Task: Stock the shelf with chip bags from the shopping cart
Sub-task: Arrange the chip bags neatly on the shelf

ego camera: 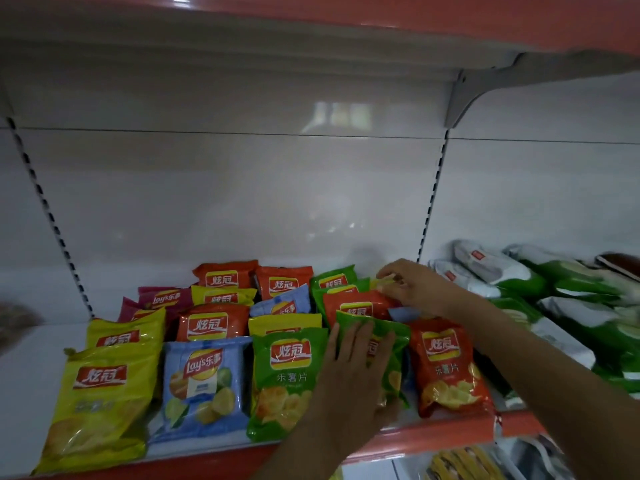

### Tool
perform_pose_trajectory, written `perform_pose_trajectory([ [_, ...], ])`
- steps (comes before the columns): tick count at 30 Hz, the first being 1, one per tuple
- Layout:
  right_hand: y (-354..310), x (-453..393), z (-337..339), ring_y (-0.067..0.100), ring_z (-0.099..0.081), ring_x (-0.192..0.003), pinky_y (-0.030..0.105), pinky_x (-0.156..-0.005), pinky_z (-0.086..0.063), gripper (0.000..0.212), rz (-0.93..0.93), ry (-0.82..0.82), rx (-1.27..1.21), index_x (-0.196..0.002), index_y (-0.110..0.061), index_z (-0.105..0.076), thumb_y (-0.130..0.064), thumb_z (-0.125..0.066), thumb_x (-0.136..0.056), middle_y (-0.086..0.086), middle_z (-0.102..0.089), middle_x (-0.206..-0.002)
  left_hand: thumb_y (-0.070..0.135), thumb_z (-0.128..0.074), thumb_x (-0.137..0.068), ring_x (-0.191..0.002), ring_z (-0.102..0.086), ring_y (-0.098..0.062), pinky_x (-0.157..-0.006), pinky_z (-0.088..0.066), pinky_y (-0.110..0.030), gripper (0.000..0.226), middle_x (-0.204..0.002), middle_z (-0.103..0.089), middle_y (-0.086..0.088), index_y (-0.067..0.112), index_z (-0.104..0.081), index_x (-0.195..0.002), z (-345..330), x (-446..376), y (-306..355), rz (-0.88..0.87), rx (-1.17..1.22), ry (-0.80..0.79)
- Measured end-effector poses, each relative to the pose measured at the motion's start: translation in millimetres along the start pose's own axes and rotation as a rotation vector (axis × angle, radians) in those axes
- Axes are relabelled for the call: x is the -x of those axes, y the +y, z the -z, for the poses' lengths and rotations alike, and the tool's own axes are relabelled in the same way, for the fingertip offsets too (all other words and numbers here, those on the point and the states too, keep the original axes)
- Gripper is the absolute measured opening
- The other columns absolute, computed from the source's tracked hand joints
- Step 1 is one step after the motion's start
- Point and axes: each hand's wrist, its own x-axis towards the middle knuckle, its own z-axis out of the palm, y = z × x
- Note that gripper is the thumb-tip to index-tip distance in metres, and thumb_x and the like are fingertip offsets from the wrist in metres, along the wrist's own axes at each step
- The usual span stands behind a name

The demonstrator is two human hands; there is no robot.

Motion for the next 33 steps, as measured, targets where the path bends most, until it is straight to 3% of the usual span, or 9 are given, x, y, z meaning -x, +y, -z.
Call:
perform_pose_trajectory([
  [5,40,15,35,0.011,-0.057,-0.110,0.024,-0.093,-0.044,0.034,-0.027,-0.112,0.182,-0.126,-0.027,-0.059,-0.029,-0.064,-0.092,-0.004,-0.060,-0.129,0.072,-0.039,-0.083,-0.132,-0.052,-0.026,-0.108,-0.042,-0.051,0.079,-0.141,-0.054,-0.006,0.024,-0.044,-0.145,-1,-8,28,-0.113,0.086,0.078],
  [10,56,7,11,0.024,-0.052,-0.125,0.031,-0.100,-0.039,0.059,-0.130,-0.154,0.194,-0.145,-0.022,-0.044,-0.039,-0.064,-0.092,0.003,-0.052,-0.143,0.065,-0.068,-0.071,-0.140,-0.042,-0.034,-0.113,-0.034,-0.056,0.092,-0.149,-0.046,-0.010,0.032,-0.032,-0.149,-8,-32,65,-0.165,0.112,-0.014],
  [14,61,-8,5,0.023,-0.058,-0.102,0.031,-0.081,-0.043,0.039,-0.087,-0.084,0.300,-0.120,-0.021,-0.062,-0.041,-0.066,-0.088,0.006,-0.064,-0.114,0.067,-0.076,-0.063,-0.137,-0.045,-0.034,-0.114,-0.028,-0.056,0.098,-0.147,-0.048,-0.012,0.031,-0.040,-0.146,-13,-52,72,-0.142,0.065,-0.049],
  [19,66,-11,5,0.025,-0.060,-0.089,0.042,-0.079,-0.050,0.025,-0.057,-0.096,0.339,-0.089,-0.019,-0.067,-0.042,-0.059,-0.085,-0.001,-0.056,-0.088,0.068,-0.080,-0.056,-0.132,-0.052,-0.028,-0.112,-0.029,-0.050,0.100,-0.141,-0.055,-0.008,0.029,-0.047,-0.142,-20,-71,66,-0.183,-0.004,-0.067],
  [24,52,17,25,0.003,-0.050,-0.071,0.030,-0.072,-0.041,0.015,0.000,0.135,0.096,-0.074,-0.043,-0.052,-0.047,-0.058,-0.087,-0.017,-0.043,-0.080,0.076,-0.048,-0.082,-0.149,-0.027,-0.030,-0.122,-0.007,-0.057,0.088,-0.160,-0.031,-0.010,0.029,-0.028,-0.153,-7,-48,59,-0.181,0.060,0.038],
  [26,29,43,39,0.001,-0.055,-0.083,0.029,-0.080,-0.044,0.002,-0.007,0.264,-0.012,-0.094,-0.043,-0.060,-0.043,-0.059,-0.092,-0.020,-0.051,-0.094,0.077,-0.030,-0.090,-0.150,-0.023,-0.030,-0.120,-0.003,-0.053,0.080,-0.161,-0.028,-0.009,0.029,-0.026,-0.154,3,-34,49,-0.130,0.070,0.095],
  [28,-1,72,59,0.001,-0.060,-0.099,0.023,-0.087,-0.047,0.020,-0.009,0.362,-0.092,-0.113,-0.037,-0.061,-0.040,-0.060,-0.093,-0.018,-0.059,-0.109,0.076,-0.025,-0.091,-0.148,-0.027,-0.028,-0.122,-0.007,-0.053,0.077,-0.159,-0.034,-0.008,0.029,-0.031,-0.153,20,-20,34,-0.033,0.053,0.081],
  [31,-62,129,86,-0.008,-0.065,-0.097,0.009,-0.084,-0.049,0.021,0.100,0.420,-0.221,-0.112,-0.036,-0.064,-0.039,-0.058,-0.092,-0.022,-0.069,-0.109,0.071,-0.027,-0.091,-0.153,-0.009,-0.023,-0.122,0.008,-0.046,0.075,-0.165,-0.018,-0.005,0.034,-0.020,-0.156,44,3,3,0.057,0.082,0.076],
  [33,-104,170,114,-0.003,-0.067,-0.099,0.011,-0.083,-0.052,0.031,0.235,0.509,-0.373,-0.116,-0.032,-0.066,-0.044,-0.053,-0.090,-0.020,-0.071,-0.111,0.071,-0.029,-0.091,-0.153,0.005,-0.020,-0.119,0.020,-0.040,0.078,-0.167,-0.004,-0.002,0.036,-0.007,-0.157,61,14,-19,0.087,0.108,0.075],
])
